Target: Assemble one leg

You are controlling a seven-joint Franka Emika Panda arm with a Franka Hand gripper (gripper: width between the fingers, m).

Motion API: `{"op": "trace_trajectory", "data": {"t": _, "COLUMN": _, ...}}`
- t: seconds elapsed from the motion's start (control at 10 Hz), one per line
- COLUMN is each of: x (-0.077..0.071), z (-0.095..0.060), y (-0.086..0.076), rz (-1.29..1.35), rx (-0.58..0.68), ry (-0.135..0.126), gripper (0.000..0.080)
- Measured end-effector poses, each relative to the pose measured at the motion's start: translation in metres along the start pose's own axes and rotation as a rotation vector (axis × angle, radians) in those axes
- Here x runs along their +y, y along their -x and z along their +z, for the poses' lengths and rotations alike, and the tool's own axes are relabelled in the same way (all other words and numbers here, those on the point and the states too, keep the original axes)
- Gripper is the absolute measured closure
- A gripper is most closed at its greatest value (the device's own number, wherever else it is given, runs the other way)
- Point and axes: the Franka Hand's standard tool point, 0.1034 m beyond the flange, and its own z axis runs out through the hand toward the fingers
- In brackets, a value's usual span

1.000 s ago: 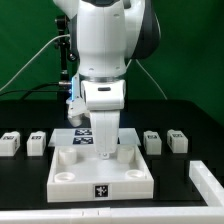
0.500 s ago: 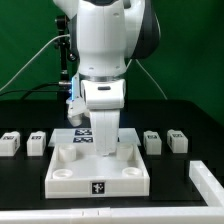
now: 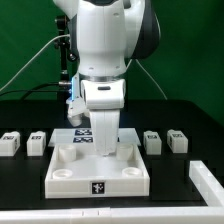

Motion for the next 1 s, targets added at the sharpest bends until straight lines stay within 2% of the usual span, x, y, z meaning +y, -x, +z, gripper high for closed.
{"op": "trace_trajectory", "data": {"t": 0.2, "x": 0.002, "z": -0.001, "y": 0.000, "rz": 0.000, "rx": 0.000, "ry": 0.002, "gripper": 0.0735}}
{"op": "trace_trajectory", "data": {"t": 0.5, "x": 0.036, "z": -0.003, "y": -0.017, "rz": -0.015, "rx": 0.014, "ry": 0.040, "gripper": 0.0736}}
{"op": "trace_trajectory", "data": {"t": 0.8, "x": 0.071, "z": -0.005, "y": -0.052, "rz": 0.011, "rx": 0.033, "ry": 0.079, "gripper": 0.0736}}
{"op": "trace_trajectory", "data": {"t": 0.9, "x": 0.079, "z": -0.005, "y": -0.057, "rz": 0.015, "rx": 0.034, "ry": 0.082, "gripper": 0.0736}}
{"op": "trace_trajectory", "data": {"t": 1.0, "x": 0.082, "z": -0.005, "y": -0.062, "rz": 0.019, "rx": 0.035, "ry": 0.071, "gripper": 0.0736}}
